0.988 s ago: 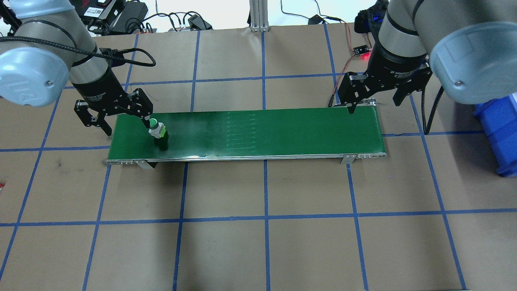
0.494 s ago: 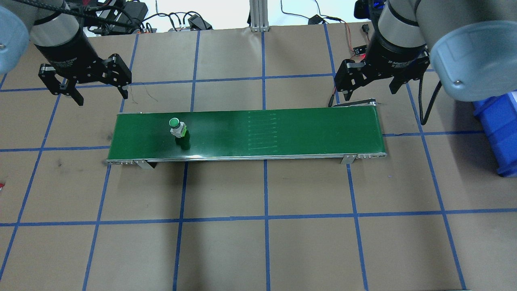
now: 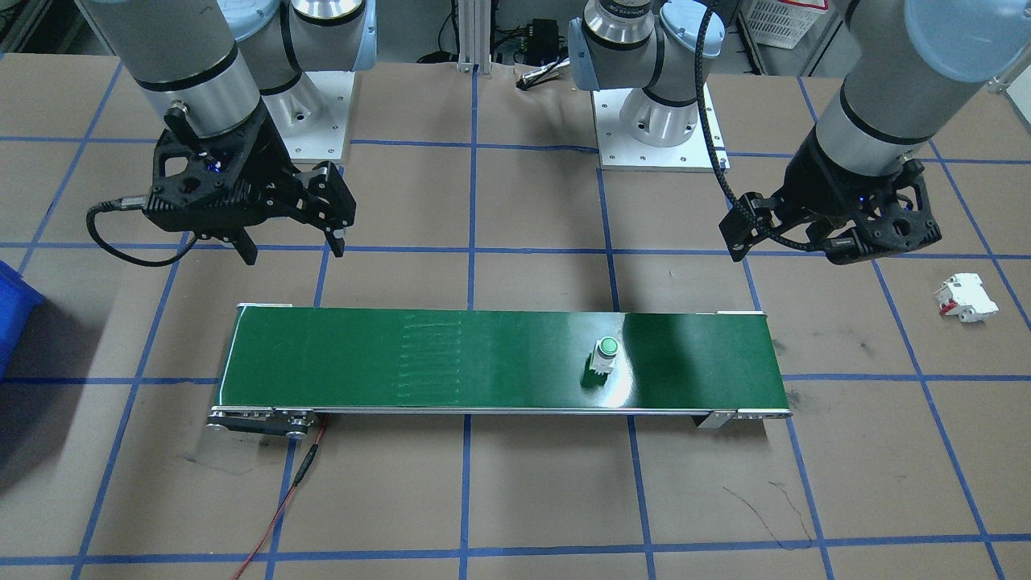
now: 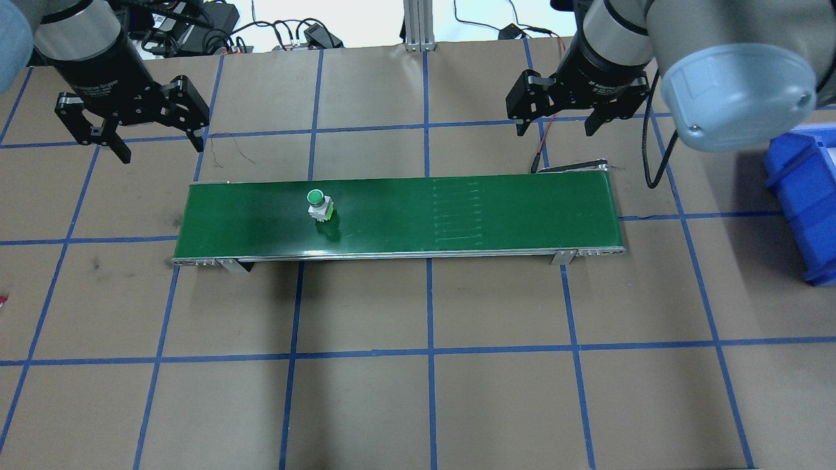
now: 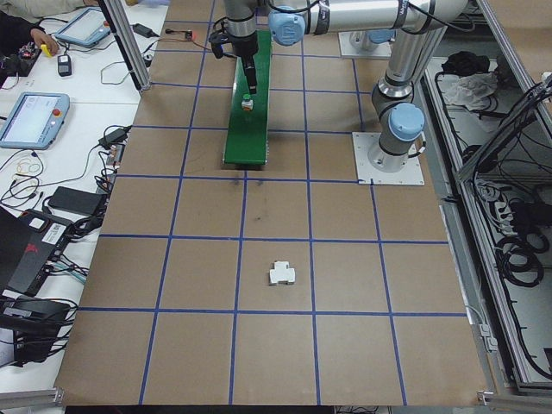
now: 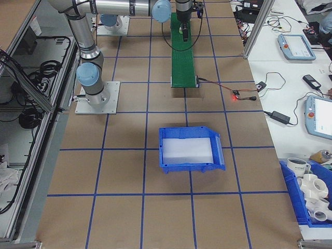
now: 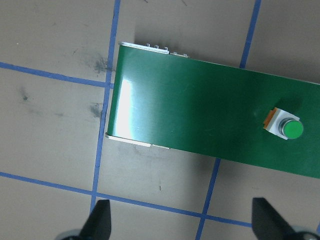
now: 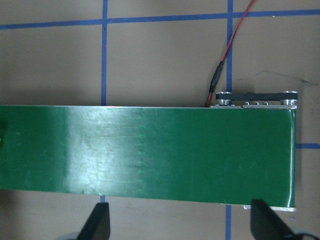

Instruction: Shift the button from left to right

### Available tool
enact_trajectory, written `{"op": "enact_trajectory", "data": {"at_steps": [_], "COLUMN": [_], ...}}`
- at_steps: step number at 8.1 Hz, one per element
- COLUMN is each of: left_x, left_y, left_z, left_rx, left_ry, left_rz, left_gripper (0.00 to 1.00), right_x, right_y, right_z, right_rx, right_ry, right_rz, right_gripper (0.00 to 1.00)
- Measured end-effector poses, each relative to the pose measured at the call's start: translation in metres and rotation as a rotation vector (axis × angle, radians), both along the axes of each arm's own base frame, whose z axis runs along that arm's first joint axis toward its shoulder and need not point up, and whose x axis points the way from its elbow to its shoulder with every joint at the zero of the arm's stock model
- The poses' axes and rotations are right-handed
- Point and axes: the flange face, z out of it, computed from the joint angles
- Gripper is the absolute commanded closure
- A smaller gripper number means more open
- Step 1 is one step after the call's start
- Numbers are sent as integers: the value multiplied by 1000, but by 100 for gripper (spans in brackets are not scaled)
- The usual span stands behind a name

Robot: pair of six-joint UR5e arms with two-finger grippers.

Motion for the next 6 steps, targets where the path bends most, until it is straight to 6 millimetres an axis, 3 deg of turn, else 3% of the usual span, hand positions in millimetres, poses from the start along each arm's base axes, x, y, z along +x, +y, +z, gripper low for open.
{"op": "enact_trajectory", "data": {"at_steps": [2,6], "left_x": [0,0], "left_y": [0,-3], "left_z": [-2,-5], "left_rx": [5,8], "left_ry": [1,5], "left_rz": [1,2], "left_gripper": [0,0], "right_x": [19,65], "right_y": [-19,-38], "right_z": [-23,-74], "right_rx": [-12,30], "right_ry": [-42,-86], "right_rz": [-36,-53], "right_gripper": [0,0]}}
